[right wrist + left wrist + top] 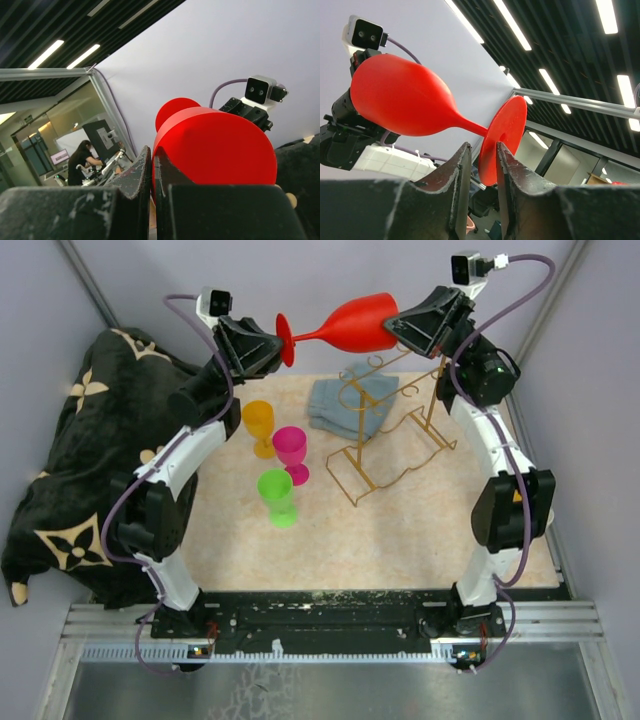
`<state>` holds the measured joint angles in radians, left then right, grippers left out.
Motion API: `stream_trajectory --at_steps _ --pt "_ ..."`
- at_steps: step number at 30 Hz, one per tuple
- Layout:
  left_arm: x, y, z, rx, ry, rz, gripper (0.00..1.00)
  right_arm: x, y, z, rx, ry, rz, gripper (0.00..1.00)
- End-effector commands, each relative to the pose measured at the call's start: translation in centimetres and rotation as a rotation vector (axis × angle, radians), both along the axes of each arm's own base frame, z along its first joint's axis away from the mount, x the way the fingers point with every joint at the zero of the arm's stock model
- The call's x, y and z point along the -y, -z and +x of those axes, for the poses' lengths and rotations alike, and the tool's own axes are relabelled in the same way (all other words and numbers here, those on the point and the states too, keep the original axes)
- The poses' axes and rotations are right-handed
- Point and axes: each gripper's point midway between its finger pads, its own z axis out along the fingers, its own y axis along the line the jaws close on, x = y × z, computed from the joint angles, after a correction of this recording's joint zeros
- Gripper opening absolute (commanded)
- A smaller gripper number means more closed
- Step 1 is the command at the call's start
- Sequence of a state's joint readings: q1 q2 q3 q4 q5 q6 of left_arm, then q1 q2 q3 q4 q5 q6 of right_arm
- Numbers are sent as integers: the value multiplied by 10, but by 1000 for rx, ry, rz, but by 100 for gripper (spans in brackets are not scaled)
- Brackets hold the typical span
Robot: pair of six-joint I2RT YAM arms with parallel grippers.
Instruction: Place the wine glass upside down on the wine glass rack
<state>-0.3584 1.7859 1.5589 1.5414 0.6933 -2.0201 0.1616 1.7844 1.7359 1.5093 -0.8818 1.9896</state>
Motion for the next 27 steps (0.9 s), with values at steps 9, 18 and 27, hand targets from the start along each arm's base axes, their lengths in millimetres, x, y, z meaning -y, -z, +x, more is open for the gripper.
stream_trajectory --at_steps 9,18,27 --pt "-19 -8 -52 236 13 -102 0 4 -9 -32 212 2 51 0" --pt "-24 -18 -54 271 14 -112 0 4 -9 -29 190 14 47 24" --pt "-43 -34 -48 306 -53 -135 0 13 -7 -25 175 89 19 36"
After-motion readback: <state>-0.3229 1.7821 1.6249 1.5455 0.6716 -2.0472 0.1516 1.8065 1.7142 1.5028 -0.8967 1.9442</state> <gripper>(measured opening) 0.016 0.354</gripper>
